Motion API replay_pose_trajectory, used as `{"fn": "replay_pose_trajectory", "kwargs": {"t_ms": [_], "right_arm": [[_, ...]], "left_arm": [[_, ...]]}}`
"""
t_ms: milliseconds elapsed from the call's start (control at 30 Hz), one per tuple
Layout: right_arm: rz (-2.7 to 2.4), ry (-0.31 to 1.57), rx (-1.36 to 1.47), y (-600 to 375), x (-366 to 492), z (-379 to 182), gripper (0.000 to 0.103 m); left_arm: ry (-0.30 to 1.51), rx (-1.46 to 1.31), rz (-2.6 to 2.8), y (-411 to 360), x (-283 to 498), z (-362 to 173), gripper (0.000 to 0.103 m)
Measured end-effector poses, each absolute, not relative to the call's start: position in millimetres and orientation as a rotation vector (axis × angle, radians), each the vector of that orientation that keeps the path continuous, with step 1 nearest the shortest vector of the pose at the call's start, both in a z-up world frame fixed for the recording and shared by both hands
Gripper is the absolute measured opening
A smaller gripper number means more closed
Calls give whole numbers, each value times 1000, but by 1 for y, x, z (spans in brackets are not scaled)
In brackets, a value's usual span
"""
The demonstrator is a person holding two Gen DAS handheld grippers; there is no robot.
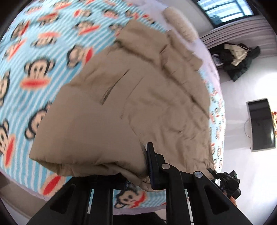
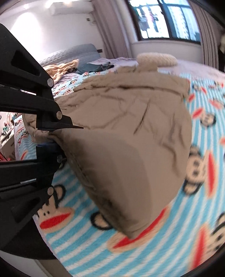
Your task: Fold large clothes
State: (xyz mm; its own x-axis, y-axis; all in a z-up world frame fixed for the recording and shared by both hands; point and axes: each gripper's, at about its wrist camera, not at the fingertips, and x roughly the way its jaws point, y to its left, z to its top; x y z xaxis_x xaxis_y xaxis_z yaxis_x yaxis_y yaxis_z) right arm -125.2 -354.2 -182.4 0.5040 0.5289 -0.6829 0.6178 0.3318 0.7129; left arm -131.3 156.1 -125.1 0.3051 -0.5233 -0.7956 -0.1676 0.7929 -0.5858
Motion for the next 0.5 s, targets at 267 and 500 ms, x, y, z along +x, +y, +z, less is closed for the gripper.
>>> {"fn": "replay_pose_trajectory", "kwargs": {"t_ms": [267,500], "right_arm": [[31,1099,1127,-353,-70,-123,10],[143,1062,999,-360,17,-71,10]], "left_arm": [[1131,-584,-277,143,-85,-65,19],[1025,-549,-242,134,-25,-18,19]]}}
